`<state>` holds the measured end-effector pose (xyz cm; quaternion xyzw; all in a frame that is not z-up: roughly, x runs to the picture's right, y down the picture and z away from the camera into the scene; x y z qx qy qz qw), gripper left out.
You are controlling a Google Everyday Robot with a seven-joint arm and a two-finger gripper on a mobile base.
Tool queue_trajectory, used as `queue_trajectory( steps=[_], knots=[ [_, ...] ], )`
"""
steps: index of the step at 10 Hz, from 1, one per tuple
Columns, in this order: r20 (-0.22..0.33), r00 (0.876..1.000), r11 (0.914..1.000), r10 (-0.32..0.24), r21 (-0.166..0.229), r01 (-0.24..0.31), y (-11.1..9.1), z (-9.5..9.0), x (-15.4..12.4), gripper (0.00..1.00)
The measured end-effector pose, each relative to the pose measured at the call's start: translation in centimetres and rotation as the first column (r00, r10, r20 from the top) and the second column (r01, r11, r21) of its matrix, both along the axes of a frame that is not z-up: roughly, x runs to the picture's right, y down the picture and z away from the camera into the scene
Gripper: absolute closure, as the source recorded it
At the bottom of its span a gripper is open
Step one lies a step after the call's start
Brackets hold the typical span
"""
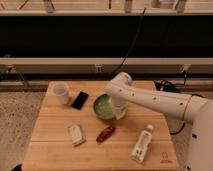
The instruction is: Drag the ceramic bowl in a circle
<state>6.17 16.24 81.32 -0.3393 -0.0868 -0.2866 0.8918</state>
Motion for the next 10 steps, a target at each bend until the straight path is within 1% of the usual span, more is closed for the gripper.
queue_trajectory(
  steps=[1,3,5,6,8,10],
  knots=[
    [0.006,1.000,0.9999,-0.011,0.001,0.011,0.0,-0.1,-0.5,0.96],
    [0.012,0.999,0.9991,-0.041,0.012,0.040,-0.7,0.5,-0.9,0.96],
    [0.025,0.998,0.9980,-0.061,0.016,0.061,-1.1,0.8,-2.3,0.96],
    [0.039,0.996,0.9965,-0.082,0.016,0.082,-1.1,0.8,-4.2,0.96],
    [0.059,0.992,0.9933,-0.115,0.019,0.114,-1.5,0.9,-6.5,0.96],
    [0.069,0.988,0.9903,-0.138,0.022,0.137,-1.8,1.1,-7.1,0.96]
  ],
)
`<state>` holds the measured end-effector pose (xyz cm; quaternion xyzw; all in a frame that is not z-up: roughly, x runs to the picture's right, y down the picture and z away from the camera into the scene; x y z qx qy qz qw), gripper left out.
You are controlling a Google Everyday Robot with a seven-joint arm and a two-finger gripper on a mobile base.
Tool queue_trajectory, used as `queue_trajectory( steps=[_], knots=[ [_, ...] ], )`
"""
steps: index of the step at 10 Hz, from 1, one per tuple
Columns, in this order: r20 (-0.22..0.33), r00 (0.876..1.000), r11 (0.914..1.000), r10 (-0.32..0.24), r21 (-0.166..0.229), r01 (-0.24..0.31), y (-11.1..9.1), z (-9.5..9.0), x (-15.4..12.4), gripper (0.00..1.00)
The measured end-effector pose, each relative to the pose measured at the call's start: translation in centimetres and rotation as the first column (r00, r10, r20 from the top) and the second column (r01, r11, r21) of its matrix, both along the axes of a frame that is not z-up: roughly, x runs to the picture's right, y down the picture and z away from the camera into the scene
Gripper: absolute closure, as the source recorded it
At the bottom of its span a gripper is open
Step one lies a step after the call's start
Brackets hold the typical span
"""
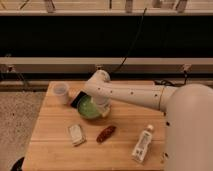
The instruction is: Drag the ceramic bowl in a circle
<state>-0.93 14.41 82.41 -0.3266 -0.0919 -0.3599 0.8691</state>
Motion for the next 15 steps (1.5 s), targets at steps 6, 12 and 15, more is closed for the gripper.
queue_trajectory(
  steps=[6,12,15],
  knots=[
    [0.039,0.998,0.9988,-0.048,0.009,0.047,-0.3,0.3,-4.2,0.96],
    [0.052,0.999,0.9998,-0.016,0.014,0.016,-0.3,1.0,-4.9,0.96],
    [0.051,0.999,0.9998,0.012,0.012,-0.012,-0.5,1.7,-3.5,0.96]
  ],
)
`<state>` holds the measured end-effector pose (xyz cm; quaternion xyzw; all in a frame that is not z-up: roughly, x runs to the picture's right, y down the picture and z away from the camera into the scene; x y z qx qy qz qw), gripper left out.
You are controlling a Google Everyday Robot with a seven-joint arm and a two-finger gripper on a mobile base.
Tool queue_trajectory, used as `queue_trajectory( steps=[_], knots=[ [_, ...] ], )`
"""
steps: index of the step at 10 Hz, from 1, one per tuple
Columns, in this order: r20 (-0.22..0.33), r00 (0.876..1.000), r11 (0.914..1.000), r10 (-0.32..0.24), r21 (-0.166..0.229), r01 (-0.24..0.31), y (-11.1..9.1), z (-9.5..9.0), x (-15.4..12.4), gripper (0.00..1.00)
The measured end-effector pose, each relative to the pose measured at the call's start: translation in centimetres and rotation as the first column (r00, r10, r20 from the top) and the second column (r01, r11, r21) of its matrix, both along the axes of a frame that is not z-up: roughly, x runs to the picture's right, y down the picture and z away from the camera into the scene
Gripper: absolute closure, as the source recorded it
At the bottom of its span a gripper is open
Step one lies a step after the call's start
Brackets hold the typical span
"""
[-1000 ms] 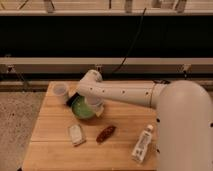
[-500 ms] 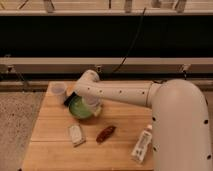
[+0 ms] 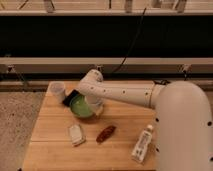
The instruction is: Drag the ceramic bowl in a circle
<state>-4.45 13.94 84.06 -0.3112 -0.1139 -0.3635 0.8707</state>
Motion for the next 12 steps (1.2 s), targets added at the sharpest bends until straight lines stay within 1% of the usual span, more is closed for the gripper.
queue_trajectory(
  steps=[2,4,6,8,10,12],
  knots=[
    [0.008,1.000,0.9998,0.018,0.006,-0.018,-0.1,0.2,0.4,0.96],
    [0.002,1.000,0.9997,0.025,0.002,-0.025,-0.1,0.4,1.5,0.96],
    [0.009,0.999,0.9992,0.041,0.003,-0.041,-0.3,0.6,1.7,0.96],
    [0.014,0.999,0.9992,0.038,0.008,-0.039,-0.3,0.5,1.7,0.96],
    [0.024,0.999,0.9993,0.035,0.009,-0.035,-0.5,0.4,0.7,0.96],
    [0.027,0.999,0.9993,0.036,0.005,-0.037,-0.5,0.4,1.4,0.96]
  ],
)
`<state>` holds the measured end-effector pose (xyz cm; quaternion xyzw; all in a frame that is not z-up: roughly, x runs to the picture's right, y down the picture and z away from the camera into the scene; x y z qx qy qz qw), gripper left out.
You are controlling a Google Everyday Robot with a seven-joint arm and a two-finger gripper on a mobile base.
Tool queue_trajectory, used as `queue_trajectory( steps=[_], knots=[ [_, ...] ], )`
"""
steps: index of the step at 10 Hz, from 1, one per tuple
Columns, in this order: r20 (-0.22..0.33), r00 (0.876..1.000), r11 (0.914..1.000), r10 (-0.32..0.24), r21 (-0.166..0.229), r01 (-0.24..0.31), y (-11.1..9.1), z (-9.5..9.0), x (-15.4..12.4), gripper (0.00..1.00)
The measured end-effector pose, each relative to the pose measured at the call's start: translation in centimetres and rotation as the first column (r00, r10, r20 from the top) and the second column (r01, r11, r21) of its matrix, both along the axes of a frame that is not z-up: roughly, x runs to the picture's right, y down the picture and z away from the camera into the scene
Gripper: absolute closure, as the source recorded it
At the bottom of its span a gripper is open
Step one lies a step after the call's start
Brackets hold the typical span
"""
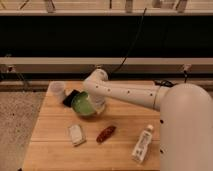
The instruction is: Drag the ceramic bowl in a circle
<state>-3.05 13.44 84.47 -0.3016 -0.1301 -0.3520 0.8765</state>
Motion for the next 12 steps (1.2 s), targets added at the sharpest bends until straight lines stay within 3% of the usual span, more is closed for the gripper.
queue_trajectory(
  steps=[6,9,12],
  knots=[
    [0.006,1.000,0.9998,0.022,-0.002,-0.021,-0.4,0.0,2.3,0.96],
    [0.018,1.000,0.9998,0.022,-0.005,-0.021,-0.6,0.0,0.3,0.96],
    [0.028,0.999,0.9998,0.015,-0.011,-0.015,-0.8,0.0,0.8,0.96]
  ],
)
